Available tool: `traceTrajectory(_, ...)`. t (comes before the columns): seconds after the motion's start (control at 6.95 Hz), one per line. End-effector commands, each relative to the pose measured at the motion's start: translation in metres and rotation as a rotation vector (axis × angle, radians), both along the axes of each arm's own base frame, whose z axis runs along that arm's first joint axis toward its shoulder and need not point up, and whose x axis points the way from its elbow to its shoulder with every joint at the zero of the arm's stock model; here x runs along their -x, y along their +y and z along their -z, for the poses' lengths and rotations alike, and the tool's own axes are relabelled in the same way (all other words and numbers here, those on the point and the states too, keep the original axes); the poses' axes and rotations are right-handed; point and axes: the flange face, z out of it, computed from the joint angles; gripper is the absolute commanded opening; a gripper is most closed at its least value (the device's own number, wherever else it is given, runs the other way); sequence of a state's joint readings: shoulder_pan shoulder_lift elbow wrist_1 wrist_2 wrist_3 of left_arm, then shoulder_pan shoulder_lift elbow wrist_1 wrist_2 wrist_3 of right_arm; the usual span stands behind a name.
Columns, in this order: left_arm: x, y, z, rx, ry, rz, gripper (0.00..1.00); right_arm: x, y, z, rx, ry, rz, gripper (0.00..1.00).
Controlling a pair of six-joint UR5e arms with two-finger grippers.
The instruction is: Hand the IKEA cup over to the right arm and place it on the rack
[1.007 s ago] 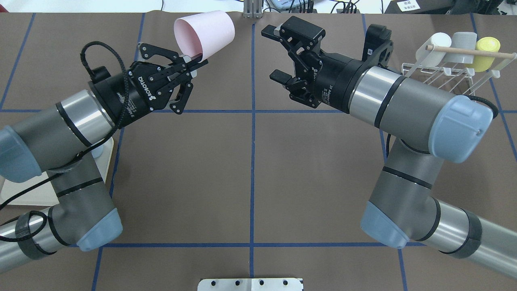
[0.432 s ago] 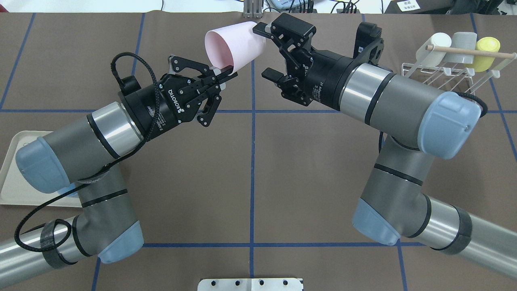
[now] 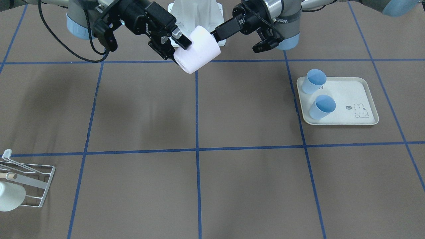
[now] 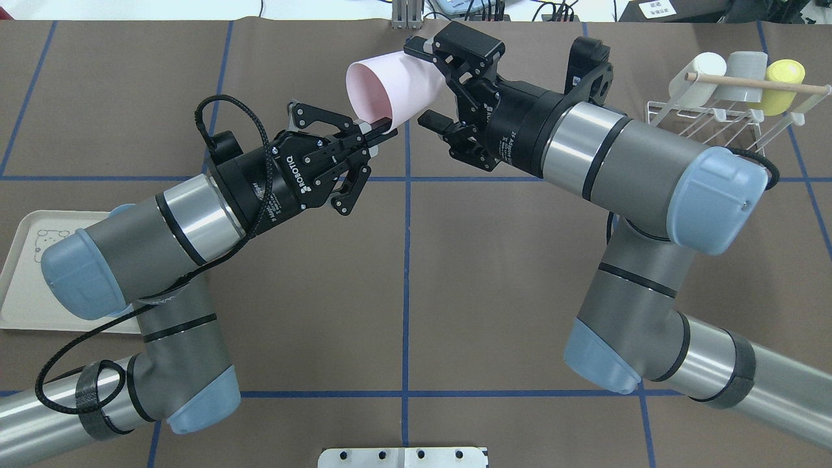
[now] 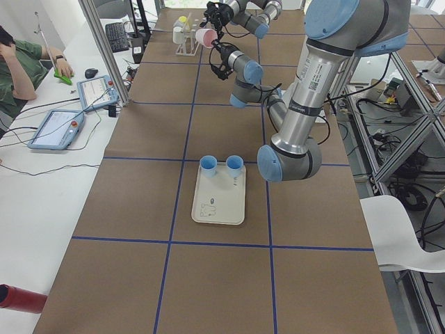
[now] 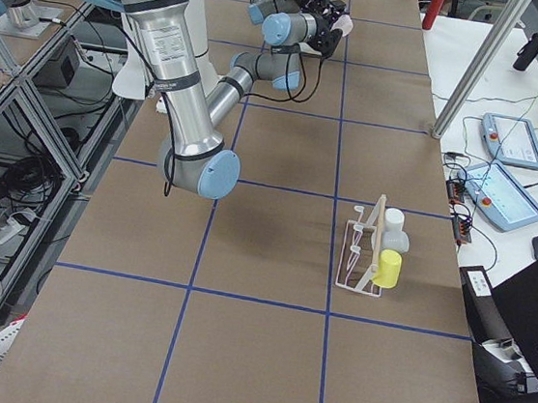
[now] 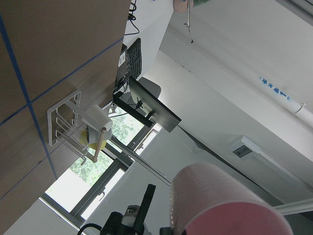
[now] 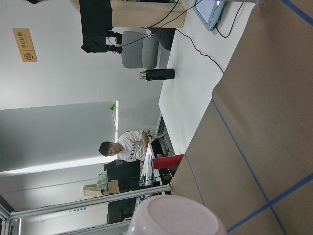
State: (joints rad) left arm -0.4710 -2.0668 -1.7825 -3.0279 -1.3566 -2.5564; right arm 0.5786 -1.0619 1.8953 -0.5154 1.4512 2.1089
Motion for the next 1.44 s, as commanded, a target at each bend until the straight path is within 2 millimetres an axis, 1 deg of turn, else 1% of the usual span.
traceTrajectory(0.0, -0.004, 0.005, 0.006, -0.006, 0.008, -0.008, 0.00, 0.003, 0.002, 0.000, 0.001, 0.000, 0.007, 1.00)
traceTrajectory(0.29, -0.008, 0.008, 0.006, -0.005, 0.005, -0.016, 0.00, 0.004, 0.003, 0.000, 0.001, 0.000, 0.008, 1.00)
traceTrajectory(0.43, -0.011, 0.009, 0.005, -0.002, 0.001, -0.019, 0.00, 0.004, 0.003, -0.001, 0.002, 0.001, 0.009, 0.95)
traceTrajectory(0.58, -0.012, 0.009, 0.005, -0.003, 0.001, -0.022, 0.00, 0.003, 0.003, -0.001, 0.010, -0.009, 0.012, 0.37)
traceTrajectory(0.72, -0.012, 0.009, 0.005, -0.003, 0.001, -0.022, 0.00, 0.004, 0.003, -0.004, -0.003, -0.025, 0.015, 0.00)
traceTrajectory(0.86, -0.011, 0.009, 0.003, -0.018, -0.016, -0.008, 0.99, 0.007, 0.000, -0.010, -0.015, -0.034, 0.013, 0.00)
traceTrajectory(1.01, -0.007, 0.009, 0.005, -0.064, -0.042, 0.029, 1.00, 0.005, -0.002, -0.013, -0.025, -0.046, 0.005, 0.00)
traceTrajectory(1.29, -0.004, 0.008, -0.001, -0.068, -0.054, 0.038, 1.00, -0.008, -0.013, -0.015, -0.053, -0.022, -0.040, 0.00)
